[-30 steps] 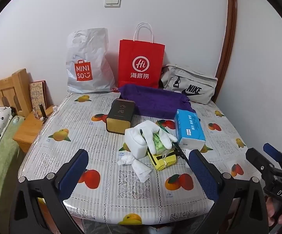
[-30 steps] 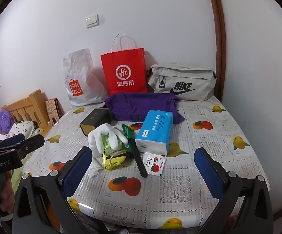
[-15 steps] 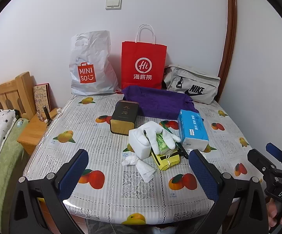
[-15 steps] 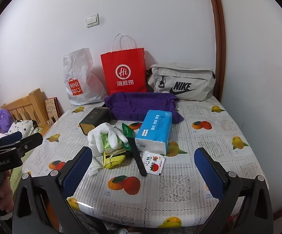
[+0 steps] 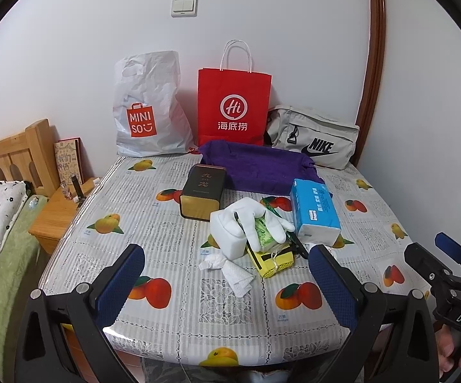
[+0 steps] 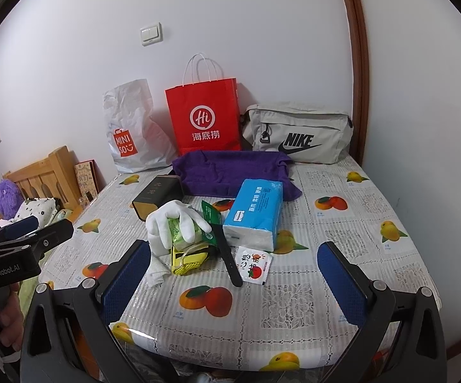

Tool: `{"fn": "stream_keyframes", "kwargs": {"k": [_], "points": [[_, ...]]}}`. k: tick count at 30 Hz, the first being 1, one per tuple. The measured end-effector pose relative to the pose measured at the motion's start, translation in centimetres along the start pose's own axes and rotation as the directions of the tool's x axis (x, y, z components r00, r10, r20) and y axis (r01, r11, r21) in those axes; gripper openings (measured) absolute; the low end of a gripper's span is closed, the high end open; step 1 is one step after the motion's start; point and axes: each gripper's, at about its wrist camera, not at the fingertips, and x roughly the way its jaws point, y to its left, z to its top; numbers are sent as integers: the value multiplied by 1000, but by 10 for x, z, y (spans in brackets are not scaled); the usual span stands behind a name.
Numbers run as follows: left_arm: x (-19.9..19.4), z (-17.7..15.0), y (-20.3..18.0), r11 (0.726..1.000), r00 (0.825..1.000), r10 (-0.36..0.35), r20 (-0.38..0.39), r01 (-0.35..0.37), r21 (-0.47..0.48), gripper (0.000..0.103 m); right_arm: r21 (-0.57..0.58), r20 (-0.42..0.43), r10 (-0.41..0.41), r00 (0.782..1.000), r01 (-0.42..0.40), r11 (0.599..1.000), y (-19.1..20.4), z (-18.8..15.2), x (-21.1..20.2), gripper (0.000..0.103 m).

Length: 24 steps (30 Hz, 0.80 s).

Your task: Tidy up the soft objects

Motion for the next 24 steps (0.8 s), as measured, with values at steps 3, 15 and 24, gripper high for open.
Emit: {"fn": "stream_keyframes", "kwargs": {"k": [3,15,24], "points": [[0,0,0,1000,1000,2,2,-2,2,103,-2,0,-1,1000,1,1000,0,0,-1,103],[-2,-4,-2,1000,1000,9,5,-9,1,103,-4,-3,-2,1000,2,1000,1,-1,-1,103],[-2,-4,-1,1000,1000,9,4,-9,1,103,-12,-5,-1,1000,1,1000,4,-3,-4,103]]}}
